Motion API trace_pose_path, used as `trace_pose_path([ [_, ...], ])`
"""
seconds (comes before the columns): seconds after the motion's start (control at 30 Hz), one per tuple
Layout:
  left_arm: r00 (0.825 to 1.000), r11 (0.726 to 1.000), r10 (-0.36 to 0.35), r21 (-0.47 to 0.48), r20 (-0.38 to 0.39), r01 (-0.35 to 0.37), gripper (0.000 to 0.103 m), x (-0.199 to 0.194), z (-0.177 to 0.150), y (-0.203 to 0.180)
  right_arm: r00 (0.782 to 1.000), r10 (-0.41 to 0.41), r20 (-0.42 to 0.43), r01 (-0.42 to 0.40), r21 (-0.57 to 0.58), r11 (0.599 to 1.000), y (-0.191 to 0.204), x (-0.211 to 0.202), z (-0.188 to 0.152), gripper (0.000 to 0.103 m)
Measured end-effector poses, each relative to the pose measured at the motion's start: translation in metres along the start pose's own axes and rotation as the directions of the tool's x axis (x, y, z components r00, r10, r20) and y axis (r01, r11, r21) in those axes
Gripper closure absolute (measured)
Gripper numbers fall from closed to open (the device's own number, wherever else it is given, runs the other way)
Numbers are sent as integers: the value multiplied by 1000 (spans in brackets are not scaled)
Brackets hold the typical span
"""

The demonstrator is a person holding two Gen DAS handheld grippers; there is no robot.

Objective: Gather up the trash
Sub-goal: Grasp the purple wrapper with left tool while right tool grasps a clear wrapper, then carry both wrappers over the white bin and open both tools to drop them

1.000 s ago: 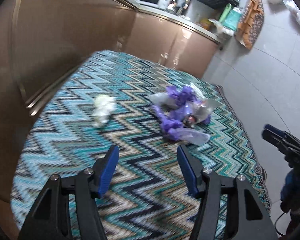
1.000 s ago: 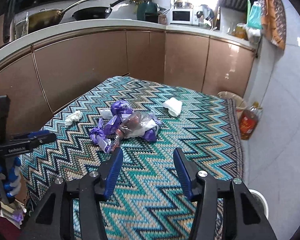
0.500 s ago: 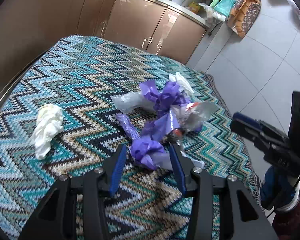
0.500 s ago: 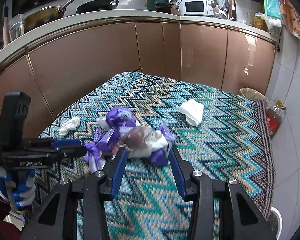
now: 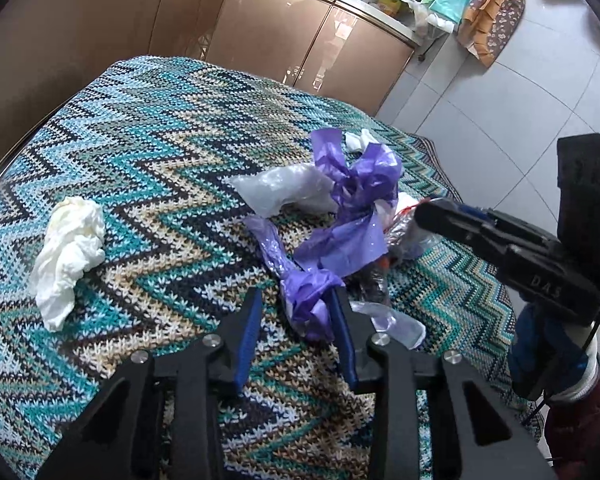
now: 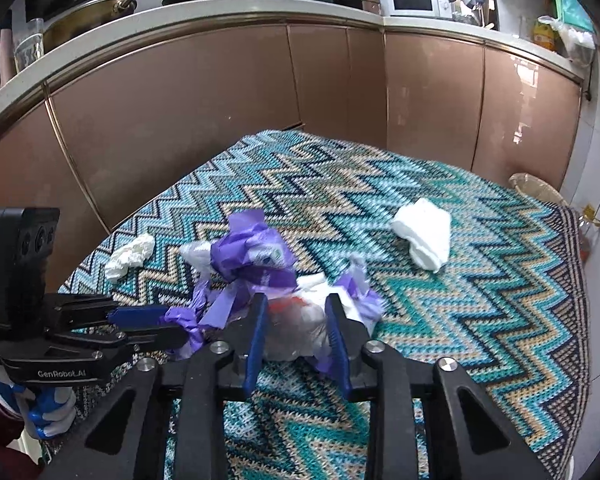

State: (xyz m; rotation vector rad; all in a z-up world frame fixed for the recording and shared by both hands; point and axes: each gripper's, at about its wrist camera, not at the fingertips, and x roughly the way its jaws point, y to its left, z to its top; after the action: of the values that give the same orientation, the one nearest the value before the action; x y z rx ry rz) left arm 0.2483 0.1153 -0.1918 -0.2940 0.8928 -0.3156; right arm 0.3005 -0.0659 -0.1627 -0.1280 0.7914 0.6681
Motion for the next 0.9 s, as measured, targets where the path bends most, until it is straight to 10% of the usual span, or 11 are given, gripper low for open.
trace_pose_path([
  [0.23,1000,1000,-6,19,19,6,82,0,-2,-5,1000,21,-13,-22,-3,1000,6,-4,-10,97],
  [0.9,992,999,18,26,123,-22,84,-86,-29,-26,991,-50,126,49,10,999,34,-113,-28,97],
])
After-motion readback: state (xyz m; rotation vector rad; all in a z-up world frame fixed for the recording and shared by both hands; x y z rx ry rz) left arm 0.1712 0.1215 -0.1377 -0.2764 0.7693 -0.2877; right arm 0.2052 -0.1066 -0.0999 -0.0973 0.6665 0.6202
